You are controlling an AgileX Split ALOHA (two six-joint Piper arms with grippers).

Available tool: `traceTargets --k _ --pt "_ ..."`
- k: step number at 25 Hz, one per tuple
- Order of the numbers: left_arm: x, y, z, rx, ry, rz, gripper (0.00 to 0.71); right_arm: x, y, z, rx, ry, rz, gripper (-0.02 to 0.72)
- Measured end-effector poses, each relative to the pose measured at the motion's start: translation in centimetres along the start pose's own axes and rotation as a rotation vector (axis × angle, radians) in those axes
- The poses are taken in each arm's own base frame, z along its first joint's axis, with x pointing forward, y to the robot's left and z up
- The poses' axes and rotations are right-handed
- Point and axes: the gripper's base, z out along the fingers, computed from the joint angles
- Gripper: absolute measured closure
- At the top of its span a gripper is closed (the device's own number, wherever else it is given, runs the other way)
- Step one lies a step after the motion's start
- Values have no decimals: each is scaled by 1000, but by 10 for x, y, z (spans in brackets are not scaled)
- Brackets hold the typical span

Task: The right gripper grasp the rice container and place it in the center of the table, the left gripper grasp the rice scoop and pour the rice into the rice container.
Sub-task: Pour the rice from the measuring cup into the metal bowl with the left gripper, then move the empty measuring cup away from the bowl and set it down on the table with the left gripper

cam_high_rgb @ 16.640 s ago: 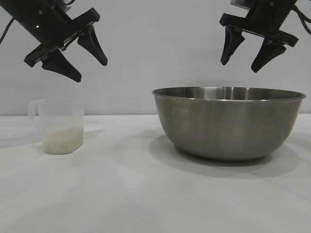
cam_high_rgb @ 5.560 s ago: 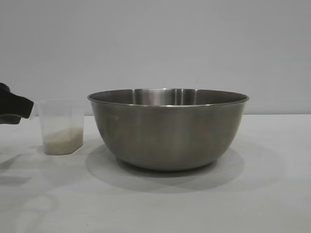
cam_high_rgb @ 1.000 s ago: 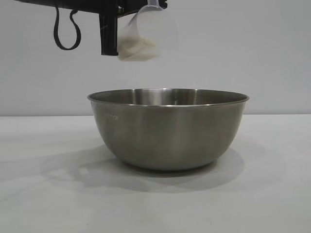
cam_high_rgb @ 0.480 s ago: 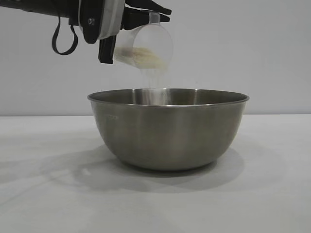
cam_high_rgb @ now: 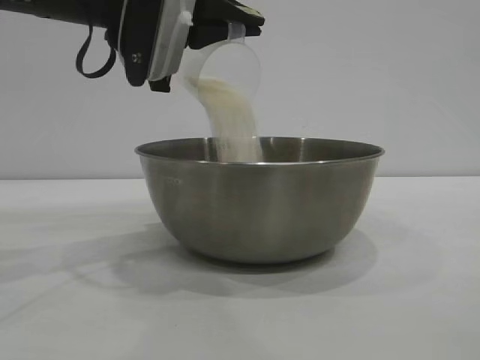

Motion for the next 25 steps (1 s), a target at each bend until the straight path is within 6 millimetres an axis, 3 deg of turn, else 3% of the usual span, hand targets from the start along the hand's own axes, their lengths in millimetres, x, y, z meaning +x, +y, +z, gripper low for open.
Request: traceTargets --k 13,25 --pt "0 0 0 1 -1 319 710 0 0 0 0 0 0 202" --pt "-1 0 0 -4 -12 348 710 0 0 0 0 0 0 202"
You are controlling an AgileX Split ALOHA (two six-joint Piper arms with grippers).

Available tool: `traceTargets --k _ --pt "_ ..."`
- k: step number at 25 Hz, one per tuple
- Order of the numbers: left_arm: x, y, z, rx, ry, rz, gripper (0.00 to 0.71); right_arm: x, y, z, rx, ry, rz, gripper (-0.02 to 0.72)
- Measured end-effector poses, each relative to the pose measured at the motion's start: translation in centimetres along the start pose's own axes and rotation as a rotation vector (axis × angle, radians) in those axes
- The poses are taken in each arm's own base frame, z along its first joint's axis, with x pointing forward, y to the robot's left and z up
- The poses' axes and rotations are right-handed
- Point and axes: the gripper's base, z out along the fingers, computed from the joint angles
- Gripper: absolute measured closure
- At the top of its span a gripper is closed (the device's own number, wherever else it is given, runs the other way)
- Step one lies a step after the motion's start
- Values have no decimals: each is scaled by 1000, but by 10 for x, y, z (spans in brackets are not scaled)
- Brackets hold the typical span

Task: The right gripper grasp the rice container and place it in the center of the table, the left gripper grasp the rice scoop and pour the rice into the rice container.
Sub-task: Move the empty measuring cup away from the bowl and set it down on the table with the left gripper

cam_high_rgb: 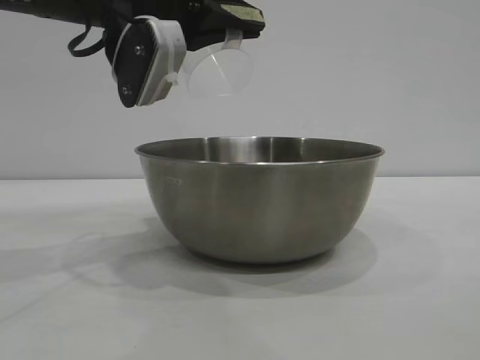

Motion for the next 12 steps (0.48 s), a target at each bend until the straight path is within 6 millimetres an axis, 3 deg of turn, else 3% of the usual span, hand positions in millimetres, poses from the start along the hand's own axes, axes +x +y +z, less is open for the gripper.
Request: traceTargets --k 6,12 --pt "0 0 0 0 0 -125 710 0 0 0 0 0 0 202" --pt "4 -2 0 13 47 -544 710 0 0 0 0 0 0 202"
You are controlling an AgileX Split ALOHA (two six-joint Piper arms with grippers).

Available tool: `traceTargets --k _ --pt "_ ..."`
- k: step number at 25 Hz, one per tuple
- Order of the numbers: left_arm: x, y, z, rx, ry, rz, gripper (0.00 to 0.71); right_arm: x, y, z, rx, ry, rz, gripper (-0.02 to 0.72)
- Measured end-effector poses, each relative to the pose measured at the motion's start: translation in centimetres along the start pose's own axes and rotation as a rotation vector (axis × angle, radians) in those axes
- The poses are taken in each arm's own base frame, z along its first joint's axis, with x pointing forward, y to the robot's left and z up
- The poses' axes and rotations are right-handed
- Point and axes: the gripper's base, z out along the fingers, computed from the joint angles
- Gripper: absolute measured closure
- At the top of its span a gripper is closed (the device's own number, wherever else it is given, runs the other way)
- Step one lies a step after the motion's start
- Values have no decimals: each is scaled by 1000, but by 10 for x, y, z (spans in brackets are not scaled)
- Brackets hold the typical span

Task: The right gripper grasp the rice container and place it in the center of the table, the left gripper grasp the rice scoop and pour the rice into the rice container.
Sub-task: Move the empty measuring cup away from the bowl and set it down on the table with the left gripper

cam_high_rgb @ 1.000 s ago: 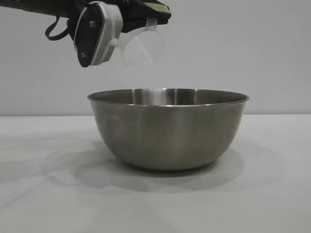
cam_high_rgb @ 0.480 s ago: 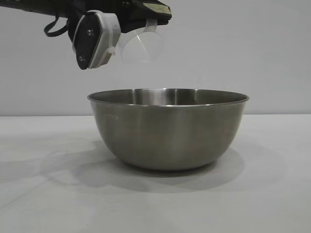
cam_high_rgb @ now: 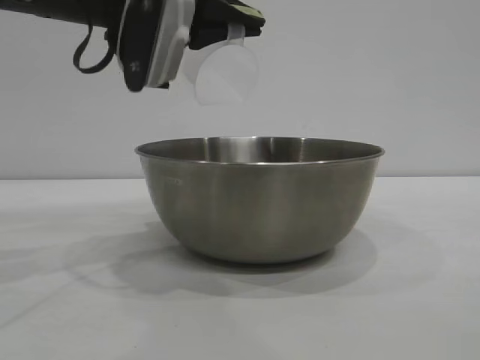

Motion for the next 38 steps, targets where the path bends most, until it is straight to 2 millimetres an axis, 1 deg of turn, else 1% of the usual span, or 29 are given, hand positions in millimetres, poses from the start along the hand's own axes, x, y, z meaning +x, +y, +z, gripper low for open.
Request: traceTargets --k 3,6,9,11,13,15,17,22,25,29,32,34,38 --pt "6 0 0 -8 67 -243 710 0 0 0 0 0 0 202" --pt "18 1 -2 -65 188 -557 710 0 0 0 0 0 0 202" --pt "35 0 -7 -175 364 -884 710 0 0 0 0 0 0 202" --pt "44 -2 -11 -267 457 -1104 710 0 0 0 0 0 0 202" --pt "51 -4 -15 -353 528 -1285 710 0 0 0 0 0 0 202" --pt "56 -6 -20 -443 592 -1439 710 0 0 0 0 0 0 202" --pt "61 -9 -24 -518 647 -1545 710 0 0 0 0 0 0 202" --pt "70 -17 -35 -659 813 -1697 710 0 0 0 0 0 0 202" --pt "72 -25 -41 -678 925 -1756 710 0 0 0 0 0 0 202" --pt "73 -40 -47 -599 1035 -1829 710 0 0 0 0 0 0 202" --pt "76 -49 -54 -565 1083 -1845 710 0 0 0 0 0 0 202" --pt "76 -59 -57 -546 1111 -1848 710 0 0 0 0 0 0 202" --pt "66 -85 -55 -444 1133 -1862 710 0 0 0 0 0 0 202"
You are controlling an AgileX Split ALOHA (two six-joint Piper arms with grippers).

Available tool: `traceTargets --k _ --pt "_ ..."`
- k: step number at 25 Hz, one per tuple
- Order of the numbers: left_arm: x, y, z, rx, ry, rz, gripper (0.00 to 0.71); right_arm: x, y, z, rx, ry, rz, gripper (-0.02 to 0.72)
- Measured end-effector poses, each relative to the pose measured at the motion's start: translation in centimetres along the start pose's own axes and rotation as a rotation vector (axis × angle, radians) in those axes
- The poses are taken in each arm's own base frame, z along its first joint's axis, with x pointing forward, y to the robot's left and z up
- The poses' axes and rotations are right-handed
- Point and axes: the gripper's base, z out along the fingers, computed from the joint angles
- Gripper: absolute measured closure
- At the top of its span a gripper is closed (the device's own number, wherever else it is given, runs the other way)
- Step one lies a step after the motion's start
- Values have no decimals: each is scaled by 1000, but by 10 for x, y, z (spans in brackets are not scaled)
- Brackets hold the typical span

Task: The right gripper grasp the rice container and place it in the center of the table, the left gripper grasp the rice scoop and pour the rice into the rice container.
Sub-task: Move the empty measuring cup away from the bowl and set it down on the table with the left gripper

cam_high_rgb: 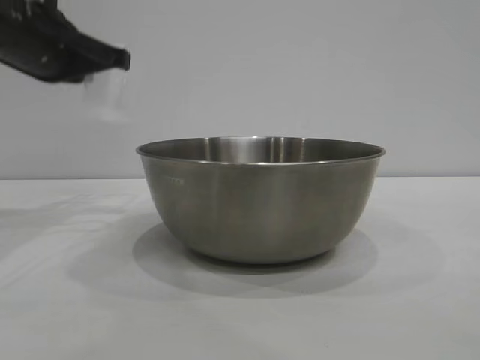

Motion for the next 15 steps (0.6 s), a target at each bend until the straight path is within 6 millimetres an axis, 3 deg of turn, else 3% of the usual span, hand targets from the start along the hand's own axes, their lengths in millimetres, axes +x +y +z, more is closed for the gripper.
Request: traceTargets --k 8,15 --pt "31 -4 6 17 77 30 710 0 0 0 0 0 0 202" --pt "60 2 -25 36 63 9 710 0 0 0 0 0 0 202"
